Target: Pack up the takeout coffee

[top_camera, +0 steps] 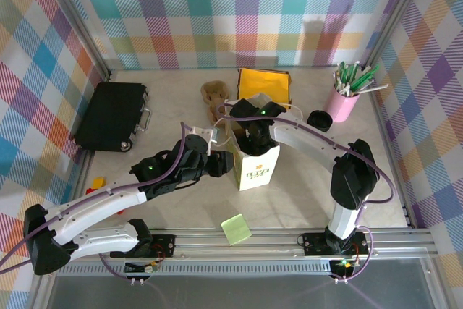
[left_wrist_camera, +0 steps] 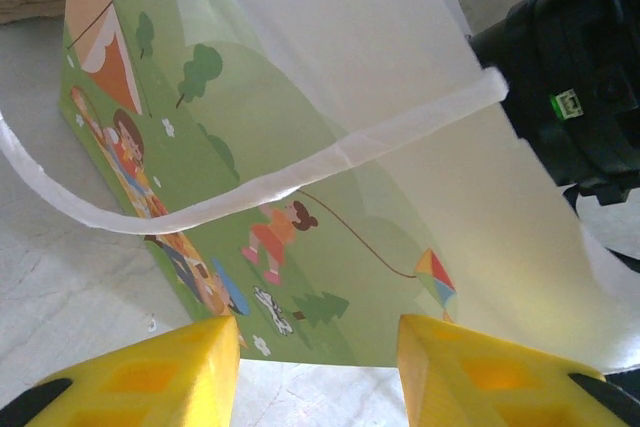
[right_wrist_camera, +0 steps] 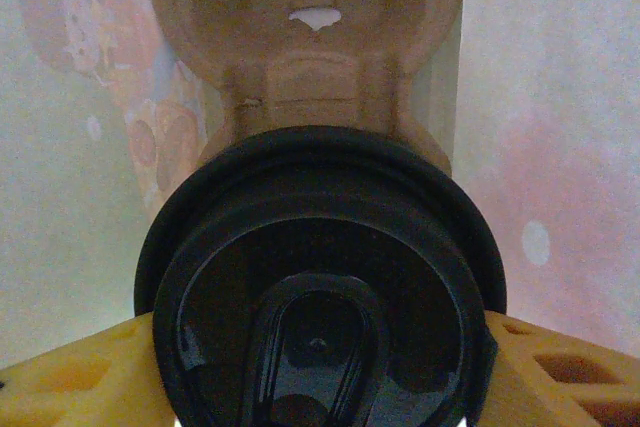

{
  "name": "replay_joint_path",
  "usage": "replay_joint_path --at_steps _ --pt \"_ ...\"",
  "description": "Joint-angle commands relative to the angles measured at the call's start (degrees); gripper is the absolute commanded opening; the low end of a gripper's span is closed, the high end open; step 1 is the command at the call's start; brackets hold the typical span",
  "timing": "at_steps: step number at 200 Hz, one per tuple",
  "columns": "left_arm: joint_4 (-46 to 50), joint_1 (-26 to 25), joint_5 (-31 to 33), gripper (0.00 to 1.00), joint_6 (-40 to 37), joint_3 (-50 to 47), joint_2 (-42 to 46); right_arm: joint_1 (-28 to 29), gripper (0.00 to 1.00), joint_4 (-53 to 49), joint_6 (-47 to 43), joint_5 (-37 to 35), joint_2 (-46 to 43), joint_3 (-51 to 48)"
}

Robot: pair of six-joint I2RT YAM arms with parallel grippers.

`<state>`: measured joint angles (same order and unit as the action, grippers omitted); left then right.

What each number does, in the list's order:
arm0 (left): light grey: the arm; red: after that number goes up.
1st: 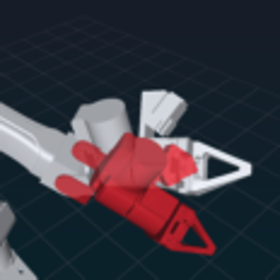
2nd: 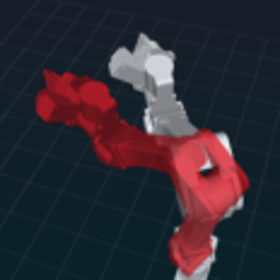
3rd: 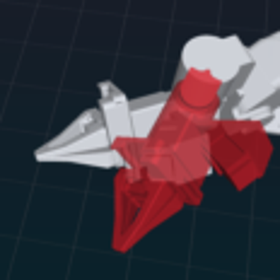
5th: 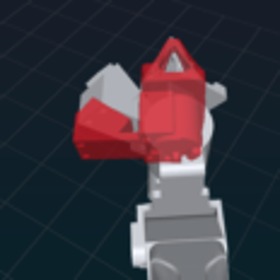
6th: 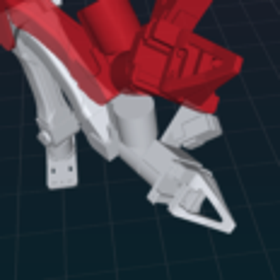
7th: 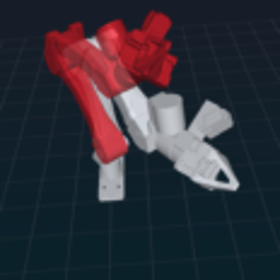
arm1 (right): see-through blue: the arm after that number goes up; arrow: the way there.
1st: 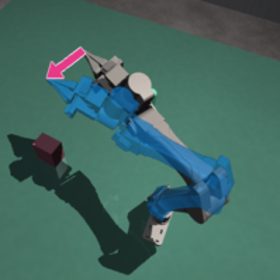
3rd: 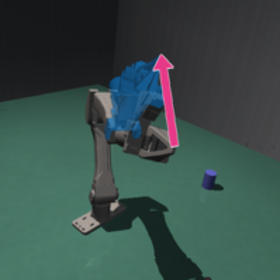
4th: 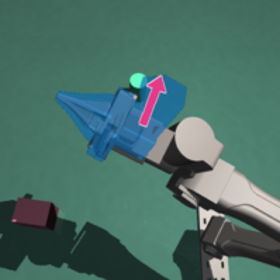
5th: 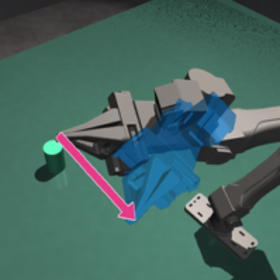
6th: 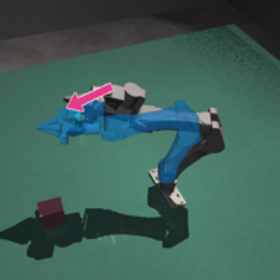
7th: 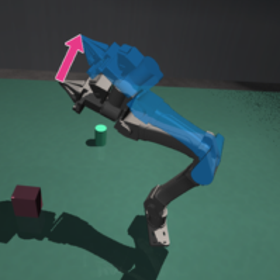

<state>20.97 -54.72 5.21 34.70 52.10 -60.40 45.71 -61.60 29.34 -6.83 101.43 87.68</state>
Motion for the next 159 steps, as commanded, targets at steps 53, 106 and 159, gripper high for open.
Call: replay_joint_path --at_steps 53,106,159 --pt "0.47 -0.48 0.88 0.46 -0.42 1.90 0.02 0.17 0.49 0.26 -0.69 0.71 3.16 -3.46" --pt "0.55 -0.48 1.04 0.45 -0.43 1.52 0.36 0.30 0.50 0.70 -0.70 1.53 4.63 -3.89" --pt "0.74 -0.48 1.43 0.45 -0.34 1.17 0.76 0.78 0.49 1.73 -0.67 1.82 5.53 -4.85"
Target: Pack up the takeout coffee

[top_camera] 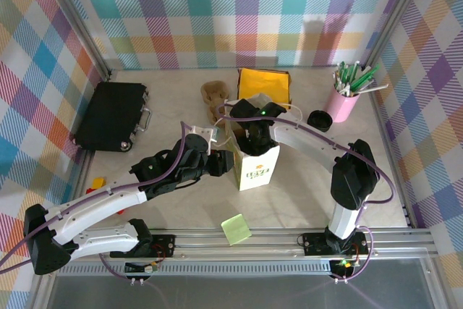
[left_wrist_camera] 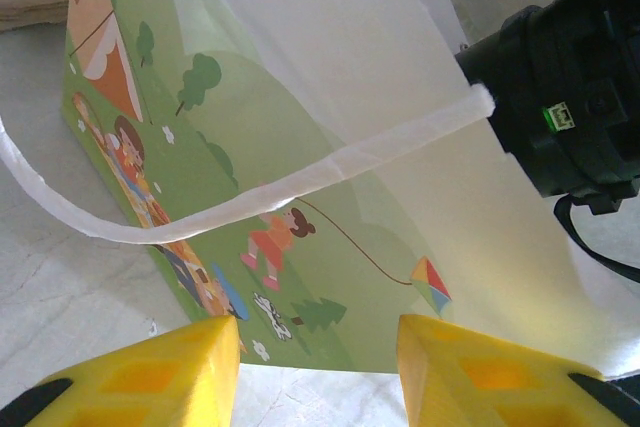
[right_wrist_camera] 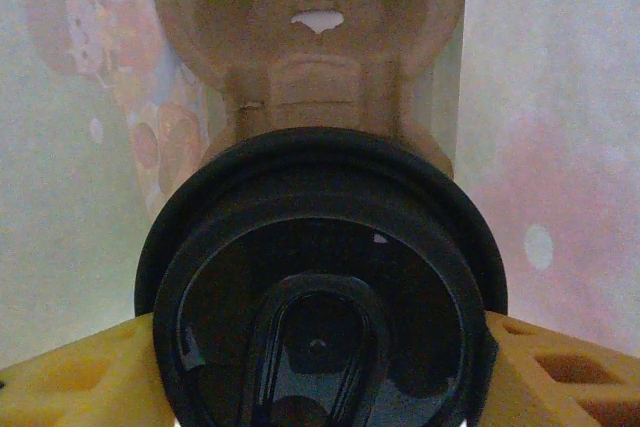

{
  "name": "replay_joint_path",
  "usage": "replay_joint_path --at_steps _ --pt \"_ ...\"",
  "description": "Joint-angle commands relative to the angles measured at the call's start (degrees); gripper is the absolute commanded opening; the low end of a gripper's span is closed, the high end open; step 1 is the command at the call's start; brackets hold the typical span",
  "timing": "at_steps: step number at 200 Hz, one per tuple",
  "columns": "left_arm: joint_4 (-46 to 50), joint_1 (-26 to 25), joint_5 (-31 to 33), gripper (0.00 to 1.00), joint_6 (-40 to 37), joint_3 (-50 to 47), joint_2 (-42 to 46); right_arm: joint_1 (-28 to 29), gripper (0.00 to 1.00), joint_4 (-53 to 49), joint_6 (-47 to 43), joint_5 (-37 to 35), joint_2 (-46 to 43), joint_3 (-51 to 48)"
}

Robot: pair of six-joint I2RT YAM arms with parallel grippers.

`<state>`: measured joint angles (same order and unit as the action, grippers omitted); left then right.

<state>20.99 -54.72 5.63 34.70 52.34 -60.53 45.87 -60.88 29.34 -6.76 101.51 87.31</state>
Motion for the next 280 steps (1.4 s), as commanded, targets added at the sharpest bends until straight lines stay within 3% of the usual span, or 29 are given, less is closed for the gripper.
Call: replay_joint_path --at_steps 1,280 --pt "0.71 -0.48 0.99 0.45 -0.34 0.93 0.91 0.63 0.50 1.06 -0.64 1.75 5.49 -4.50" --pt "0.36 -0.48 1.29 0.45 0.11 -0.71 2.63 1.68 0.52 3.42 0.08 2.13 8.26 -6.59"
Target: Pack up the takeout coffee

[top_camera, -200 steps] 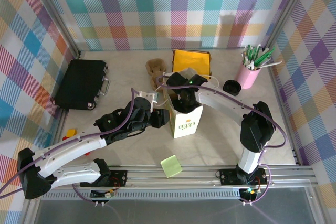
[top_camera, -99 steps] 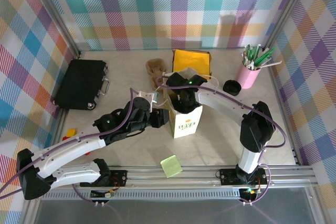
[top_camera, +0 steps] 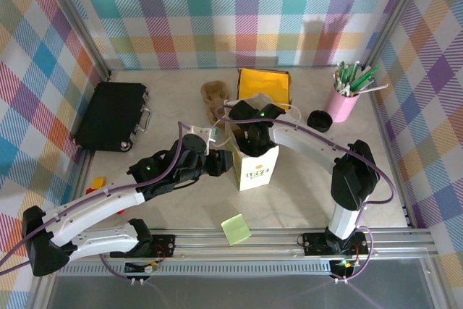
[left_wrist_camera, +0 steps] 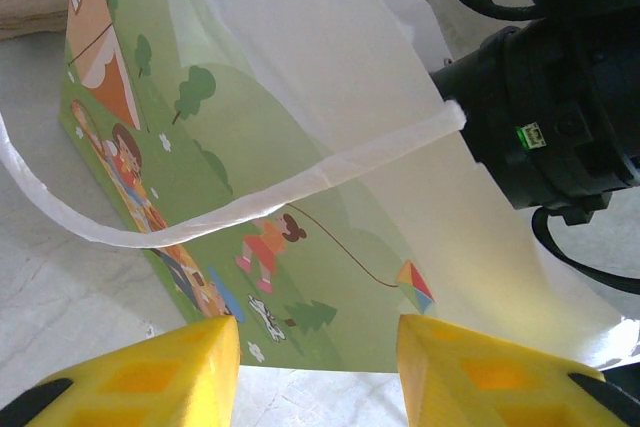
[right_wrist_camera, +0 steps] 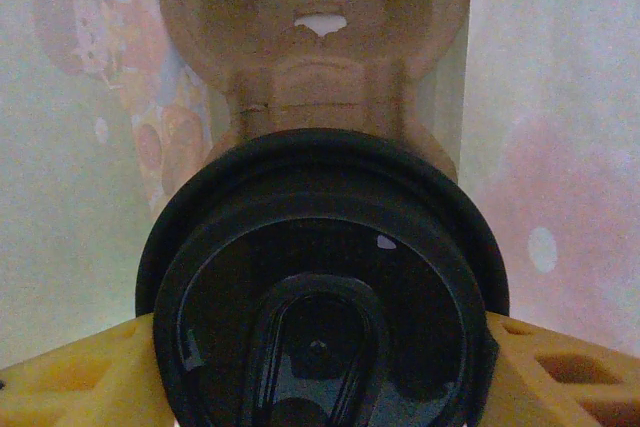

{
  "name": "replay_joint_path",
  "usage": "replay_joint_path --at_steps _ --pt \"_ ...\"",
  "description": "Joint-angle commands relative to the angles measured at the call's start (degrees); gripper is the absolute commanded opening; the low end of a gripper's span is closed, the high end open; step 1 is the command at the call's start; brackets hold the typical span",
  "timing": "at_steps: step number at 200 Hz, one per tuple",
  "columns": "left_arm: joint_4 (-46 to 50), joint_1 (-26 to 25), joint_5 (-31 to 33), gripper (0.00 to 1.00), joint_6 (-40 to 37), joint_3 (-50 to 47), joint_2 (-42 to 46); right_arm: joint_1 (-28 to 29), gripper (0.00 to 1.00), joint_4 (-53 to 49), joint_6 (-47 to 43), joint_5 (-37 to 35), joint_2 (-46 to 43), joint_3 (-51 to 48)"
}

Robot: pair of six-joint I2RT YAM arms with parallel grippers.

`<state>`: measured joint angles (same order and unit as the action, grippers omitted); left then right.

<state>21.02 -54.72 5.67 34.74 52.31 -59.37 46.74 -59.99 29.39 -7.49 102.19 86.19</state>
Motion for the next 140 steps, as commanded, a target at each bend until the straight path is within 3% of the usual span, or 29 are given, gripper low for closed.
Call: replay_joint_path --at_steps 1,90,140 --pt "0.34 -0.48 1.26 0.45 0.06 -0.66 1.51 0.81 0.52 2.51 0.05 2.84 7.58 -5.45" --pt "0.25 -0.47 1.31 0.45 -0.20 -0.29 1.19 0.90 0.56 -1.58 -0.47 0.39 5.92 -0.70" --pt "0.35 -0.48 1.39 0.45 -0.40 -0.01 1.06 0.89 0.65 -4.20 -0.47 -1.27 5.13 2.03"
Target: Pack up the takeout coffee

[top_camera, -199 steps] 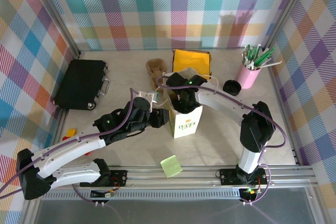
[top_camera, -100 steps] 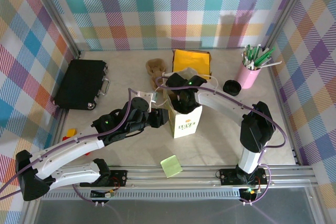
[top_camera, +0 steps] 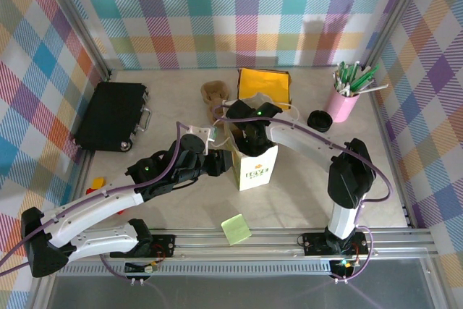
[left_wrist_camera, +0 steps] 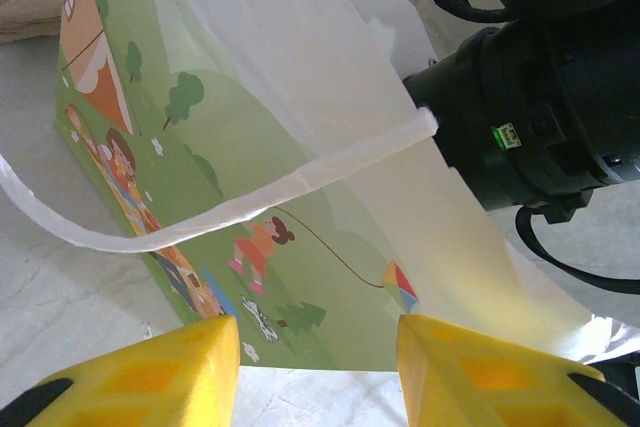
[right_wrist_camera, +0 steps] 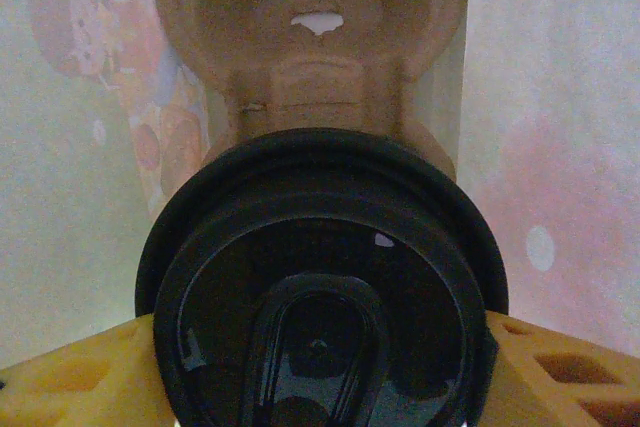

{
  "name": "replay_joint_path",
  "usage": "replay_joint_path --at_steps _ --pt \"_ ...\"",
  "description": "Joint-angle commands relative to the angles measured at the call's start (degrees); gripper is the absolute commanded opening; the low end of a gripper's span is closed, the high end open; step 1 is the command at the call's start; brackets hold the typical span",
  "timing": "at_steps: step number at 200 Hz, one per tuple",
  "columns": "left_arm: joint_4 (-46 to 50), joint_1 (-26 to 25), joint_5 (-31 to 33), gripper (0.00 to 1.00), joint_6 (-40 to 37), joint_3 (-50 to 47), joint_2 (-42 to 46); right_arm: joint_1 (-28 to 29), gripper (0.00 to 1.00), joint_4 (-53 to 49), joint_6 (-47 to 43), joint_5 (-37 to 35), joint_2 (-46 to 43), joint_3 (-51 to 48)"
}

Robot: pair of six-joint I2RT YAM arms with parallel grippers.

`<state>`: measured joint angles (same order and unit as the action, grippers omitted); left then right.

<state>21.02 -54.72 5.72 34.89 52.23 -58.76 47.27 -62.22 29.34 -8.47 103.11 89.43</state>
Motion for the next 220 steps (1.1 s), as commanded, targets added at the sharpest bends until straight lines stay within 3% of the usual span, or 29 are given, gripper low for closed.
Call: replay_joint_path --at_steps 1,104,220 --pt "0.35 -0.48 1.33 0.45 -0.54 0.12 0.47 0.37 0.65 -1.96 -0.43 -0.31 4.17 -1.15" --pt "0.51 -0.49 1.23 0.45 -0.79 0.68 0.08 0.30 0.80 -4.95 -0.30 -1.14 1.36 2.62" --pt "0.87 -0.48 1.63 0.45 -0.79 0.67 0.12 0.28 0.84 -8.44 0.36 -2.42 -1.15 7.44"
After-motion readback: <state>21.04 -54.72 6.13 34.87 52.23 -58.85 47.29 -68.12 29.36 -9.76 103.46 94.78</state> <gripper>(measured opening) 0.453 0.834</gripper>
